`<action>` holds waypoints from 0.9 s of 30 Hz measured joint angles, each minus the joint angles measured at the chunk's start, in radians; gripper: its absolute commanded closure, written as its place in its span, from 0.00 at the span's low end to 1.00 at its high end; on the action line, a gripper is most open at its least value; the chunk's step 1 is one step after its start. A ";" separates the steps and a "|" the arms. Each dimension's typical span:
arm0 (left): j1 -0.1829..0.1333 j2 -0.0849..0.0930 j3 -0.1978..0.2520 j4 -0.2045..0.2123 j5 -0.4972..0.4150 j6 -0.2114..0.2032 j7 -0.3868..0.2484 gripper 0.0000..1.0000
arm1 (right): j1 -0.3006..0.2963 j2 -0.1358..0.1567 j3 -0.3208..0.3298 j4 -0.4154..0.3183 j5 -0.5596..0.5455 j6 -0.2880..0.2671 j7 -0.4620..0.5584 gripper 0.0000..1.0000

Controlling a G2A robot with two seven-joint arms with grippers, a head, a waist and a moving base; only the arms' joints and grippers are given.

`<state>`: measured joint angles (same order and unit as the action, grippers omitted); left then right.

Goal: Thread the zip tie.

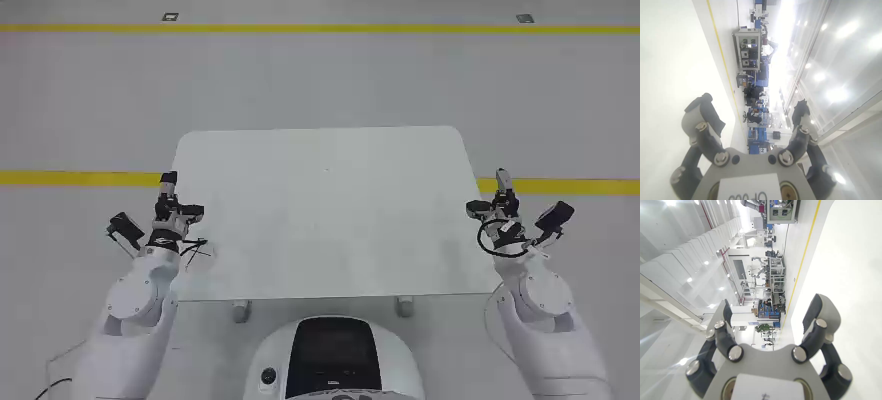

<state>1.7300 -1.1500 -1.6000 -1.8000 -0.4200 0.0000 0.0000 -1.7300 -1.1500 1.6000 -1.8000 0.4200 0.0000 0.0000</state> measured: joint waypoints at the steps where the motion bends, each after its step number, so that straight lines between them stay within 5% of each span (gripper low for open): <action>1: 0.000 0.000 0.000 0.000 0.000 0.000 0.000 0.22 | 0.000 0.000 0.000 0.000 0.000 0.000 0.000 0.00; 2: 0.000 0.000 0.000 0.000 0.000 0.000 0.000 0.22 | 0.000 0.000 0.000 0.000 0.000 0.000 0.000 0.22; 3: 0.000 0.000 0.000 0.000 0.000 0.000 0.000 0.00 | 0.000 0.000 0.000 0.000 0.000 0.000 0.000 0.00; 4: 0.000 0.000 0.000 0.000 0.000 0.000 0.000 0.00 | 0.000 0.000 0.000 0.000 0.000 0.000 0.000 0.00; 5: 0.000 0.000 0.000 0.000 0.000 0.000 0.000 0.00 | 0.000 0.000 0.000 0.000 0.000 0.000 0.000 0.22; 6: 0.000 0.000 0.000 0.000 0.000 0.000 0.000 0.00 | 0.000 0.000 0.000 0.000 0.000 0.000 0.000 0.00; 10: -0.002 0.002 -0.008 -0.008 0.016 -0.012 -0.015 0.00 | 0.000 0.000 0.000 0.000 0.000 0.000 0.000 0.00; 13: 0.009 0.012 -0.035 -0.025 0.147 -0.011 -0.043 0.00 | 0.000 0.000 0.000 0.000 0.000 0.000 0.000 0.00; 17: 0.037 0.028 -0.065 -0.065 0.300 0.094 -0.171 0.00 | 0.000 0.000 0.000 0.000 0.000 0.000 0.000 0.00; 20: 0.044 0.035 -0.071 -0.075 0.420 0.112 -0.282 0.00 | 0.000 0.000 0.000 0.000 0.000 0.000 0.000 0.00; 27: 0.042 0.034 -0.070 -0.075 0.381 0.108 -0.235 0.00 | 0.000 0.000 0.000 0.000 0.000 0.000 0.000 0.00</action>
<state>1.7724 -1.1156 -1.6701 -1.8754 -0.0387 0.1077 -0.2346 -1.7300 -1.1500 1.6000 -1.8000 0.4200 0.0000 0.0000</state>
